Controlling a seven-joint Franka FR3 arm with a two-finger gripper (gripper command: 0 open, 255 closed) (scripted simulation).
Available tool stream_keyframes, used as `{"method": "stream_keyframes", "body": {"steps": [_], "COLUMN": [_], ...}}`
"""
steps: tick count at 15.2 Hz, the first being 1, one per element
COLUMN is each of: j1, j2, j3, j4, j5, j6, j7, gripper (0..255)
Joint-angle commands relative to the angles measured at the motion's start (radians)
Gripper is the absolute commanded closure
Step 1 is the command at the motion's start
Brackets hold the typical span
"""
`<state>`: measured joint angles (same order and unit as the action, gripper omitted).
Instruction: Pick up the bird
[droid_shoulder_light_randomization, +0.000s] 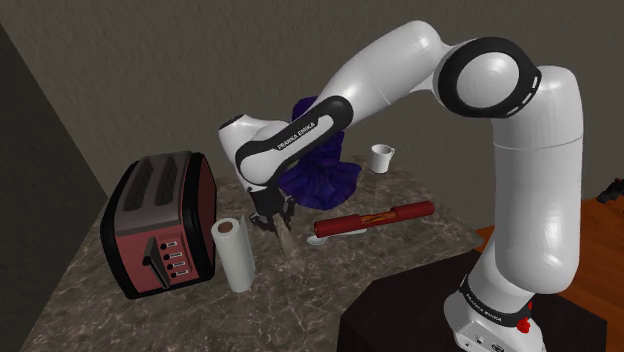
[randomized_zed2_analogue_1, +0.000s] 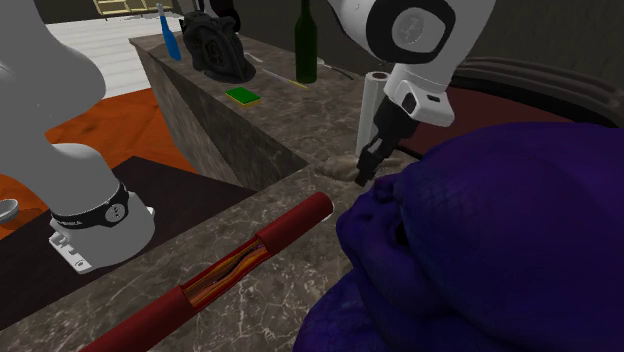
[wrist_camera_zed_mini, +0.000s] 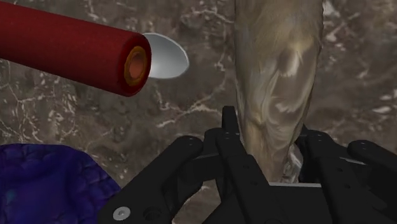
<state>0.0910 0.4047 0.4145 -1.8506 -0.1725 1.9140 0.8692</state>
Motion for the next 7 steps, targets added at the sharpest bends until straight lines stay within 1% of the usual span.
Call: {"method": "stream_keyframes", "body": {"steps": [1,5,7], "j1": [-0.001,-0.005,-0.005], "j2": [-0.015,-0.042,-0.043], "j3": [0.003,0.009,0.009], "j4": [0.006,0.025,0.025], "j5": [0.007,0.019,0.02], "j6": [-0.019,-0.063,-0.065], "j7": [-0.003,-0.011,-0.011], "gripper": [255,255,255]}}
